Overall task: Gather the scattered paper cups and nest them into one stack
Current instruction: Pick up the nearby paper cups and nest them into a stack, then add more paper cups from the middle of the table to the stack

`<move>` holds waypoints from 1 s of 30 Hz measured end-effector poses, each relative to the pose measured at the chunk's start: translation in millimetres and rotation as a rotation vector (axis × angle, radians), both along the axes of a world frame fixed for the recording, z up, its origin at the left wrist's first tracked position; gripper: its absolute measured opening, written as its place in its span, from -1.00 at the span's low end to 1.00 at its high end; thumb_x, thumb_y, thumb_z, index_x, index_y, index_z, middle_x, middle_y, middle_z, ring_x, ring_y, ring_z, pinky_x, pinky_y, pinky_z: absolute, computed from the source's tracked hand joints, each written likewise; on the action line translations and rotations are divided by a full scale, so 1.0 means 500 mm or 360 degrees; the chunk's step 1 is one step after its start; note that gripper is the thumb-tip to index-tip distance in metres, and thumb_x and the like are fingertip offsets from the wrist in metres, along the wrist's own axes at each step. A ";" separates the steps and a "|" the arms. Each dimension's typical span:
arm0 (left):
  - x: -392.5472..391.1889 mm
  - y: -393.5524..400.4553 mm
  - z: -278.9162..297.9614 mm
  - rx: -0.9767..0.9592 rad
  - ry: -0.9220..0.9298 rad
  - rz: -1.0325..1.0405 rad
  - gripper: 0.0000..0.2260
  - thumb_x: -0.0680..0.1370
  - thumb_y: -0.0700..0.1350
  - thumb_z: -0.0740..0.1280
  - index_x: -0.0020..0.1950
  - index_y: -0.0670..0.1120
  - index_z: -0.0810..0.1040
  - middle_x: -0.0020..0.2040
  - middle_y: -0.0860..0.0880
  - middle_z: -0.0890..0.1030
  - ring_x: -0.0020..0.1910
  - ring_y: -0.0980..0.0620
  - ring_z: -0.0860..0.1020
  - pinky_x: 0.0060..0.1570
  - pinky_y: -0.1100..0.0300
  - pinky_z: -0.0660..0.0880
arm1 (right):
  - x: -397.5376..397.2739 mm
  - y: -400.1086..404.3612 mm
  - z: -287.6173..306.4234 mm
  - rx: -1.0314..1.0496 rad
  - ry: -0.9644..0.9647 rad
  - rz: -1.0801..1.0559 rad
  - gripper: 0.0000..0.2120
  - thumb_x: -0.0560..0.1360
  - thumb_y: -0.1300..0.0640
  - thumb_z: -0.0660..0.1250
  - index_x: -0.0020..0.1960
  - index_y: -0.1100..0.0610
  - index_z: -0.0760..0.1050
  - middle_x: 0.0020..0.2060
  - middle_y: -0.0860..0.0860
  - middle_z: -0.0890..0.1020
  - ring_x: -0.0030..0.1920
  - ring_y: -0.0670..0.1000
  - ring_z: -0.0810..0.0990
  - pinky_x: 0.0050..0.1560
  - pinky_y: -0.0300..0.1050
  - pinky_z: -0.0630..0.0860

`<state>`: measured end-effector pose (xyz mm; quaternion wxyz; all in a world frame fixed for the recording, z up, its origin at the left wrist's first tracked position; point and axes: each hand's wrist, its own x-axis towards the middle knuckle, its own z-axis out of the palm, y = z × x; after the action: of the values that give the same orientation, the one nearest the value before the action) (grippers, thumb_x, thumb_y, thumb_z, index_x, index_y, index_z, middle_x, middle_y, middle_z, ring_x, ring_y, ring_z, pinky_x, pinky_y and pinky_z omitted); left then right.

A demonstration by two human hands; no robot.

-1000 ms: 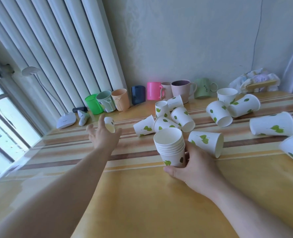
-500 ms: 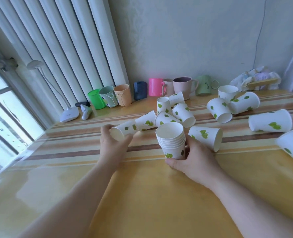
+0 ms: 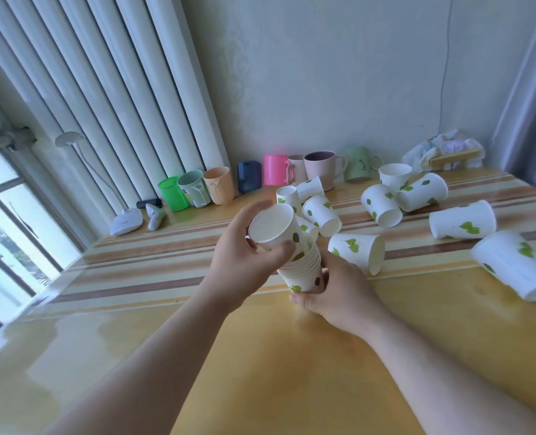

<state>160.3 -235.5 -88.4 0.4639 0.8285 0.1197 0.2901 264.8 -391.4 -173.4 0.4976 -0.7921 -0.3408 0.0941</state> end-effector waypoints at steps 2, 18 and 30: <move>0.005 0.002 -0.014 -0.0025 -0.0007 -0.0016 -0.33 0.35 0.04 0.61 0.42 0.33 0.48 0.23 0.16 0.66 0.13 0.08 0.67 0.14 0.04 0.67 | 0.001 0.001 0.000 0.0006 0.0022 -0.0007 -0.43 0.37 -0.08 0.67 0.31 -0.22 0.53 0.03 -0.26 0.70 0.03 -0.25 0.66 0.02 -0.18 0.61; 0.051 0.014 -0.159 -0.0152 0.0303 -0.0163 -0.58 0.37 0.09 0.71 0.15 0.18 0.65 0.00 0.29 0.75 0.02 0.30 0.68 -0.03 0.44 0.55 | 0.034 -0.067 0.045 -0.0324 -0.0456 -0.0151 -0.47 0.47 0.21 0.51 0.37 -0.15 0.53 0.05 -0.25 0.62 -0.15 -0.23 0.56 -0.11 -0.32 0.46; 0.056 0.015 -0.163 -0.0044 0.0239 -0.0085 -0.46 0.39 0.06 0.60 0.33 0.22 0.55 0.19 0.16 0.53 0.23 0.21 0.50 0.13 0.30 0.45 | 0.093 -0.079 0.009 0.0135 -0.0081 -0.0759 -0.33 0.44 0.03 0.63 0.42 -0.19 0.37 0.30 -0.11 0.62 0.24 0.02 0.64 0.18 0.02 0.60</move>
<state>188.6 -228.0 -170.1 0.4725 0.8444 0.1359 0.2128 311.2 -430.9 -169.1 0.5298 -0.8307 -0.1603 -0.0604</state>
